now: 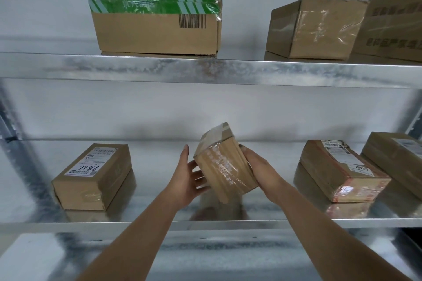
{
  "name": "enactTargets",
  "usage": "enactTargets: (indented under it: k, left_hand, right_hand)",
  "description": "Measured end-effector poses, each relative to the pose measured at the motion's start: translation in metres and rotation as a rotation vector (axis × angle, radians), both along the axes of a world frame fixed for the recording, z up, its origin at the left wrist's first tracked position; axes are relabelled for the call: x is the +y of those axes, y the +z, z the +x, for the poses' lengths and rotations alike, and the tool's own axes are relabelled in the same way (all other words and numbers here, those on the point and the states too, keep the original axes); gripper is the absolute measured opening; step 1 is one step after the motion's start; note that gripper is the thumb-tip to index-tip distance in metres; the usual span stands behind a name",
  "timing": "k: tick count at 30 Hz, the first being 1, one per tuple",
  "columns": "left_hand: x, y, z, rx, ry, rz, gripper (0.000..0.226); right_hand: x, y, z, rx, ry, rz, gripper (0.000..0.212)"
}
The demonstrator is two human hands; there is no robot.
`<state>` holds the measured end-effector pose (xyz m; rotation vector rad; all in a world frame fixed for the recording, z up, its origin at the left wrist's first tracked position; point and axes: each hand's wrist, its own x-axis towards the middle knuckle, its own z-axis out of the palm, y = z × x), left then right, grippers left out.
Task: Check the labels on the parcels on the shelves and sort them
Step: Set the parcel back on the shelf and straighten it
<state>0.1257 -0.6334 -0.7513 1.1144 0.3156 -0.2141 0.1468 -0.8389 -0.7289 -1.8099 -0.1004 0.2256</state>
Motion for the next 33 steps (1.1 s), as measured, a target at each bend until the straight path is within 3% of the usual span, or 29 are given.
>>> enactTargets:
  k: [2,5,8,10,14,16,19,24,33]
  left_hand:
    - [-0.001,-0.002,0.000,0.030,-0.046,0.000,0.076]
    - [-0.001,-0.013,0.002,0.056,-0.064,0.028,0.050]
    - [0.000,-0.023,0.005,0.067,-0.036,0.048,0.039]
    - [0.000,-0.025,0.005,0.055,-0.042,0.202,0.028]
    - [0.002,-0.029,0.013,0.018,-0.088,0.442,0.043]
    - [0.004,-0.028,0.018,0.053,-0.055,0.446,0.036]
    - [0.003,-0.019,0.025,0.076,-0.102,0.456,0.055]
    - [-0.005,-0.009,0.039,0.072,-0.224,0.667,0.050]
    - [-0.001,-0.007,0.054,0.082,-0.234,0.673,0.046]
  right_hand:
    - [0.001,0.004,-0.001,-0.016,0.019,-0.026,0.038]
    - [0.002,0.011,-0.007,-0.062,0.065,-0.077,0.010]
    - [0.001,0.005,-0.005,-0.116,0.082,-0.189,0.010]
    - [-0.001,-0.004,-0.002,-0.164,0.097,-0.277,0.023]
    - [-0.001,-0.012,0.003,-0.165,0.055,-0.251,0.031]
    - [-0.001,-0.015,0.009,-0.120,-0.002,-0.230,0.058]
    - [0.001,-0.015,0.013,0.006,-0.070,-0.175,0.077]
    - [0.002,-0.032,0.029,0.204,-0.115,-0.023,0.040]
    - [-0.002,-0.034,0.046,0.278,-0.082,-0.013,0.039]
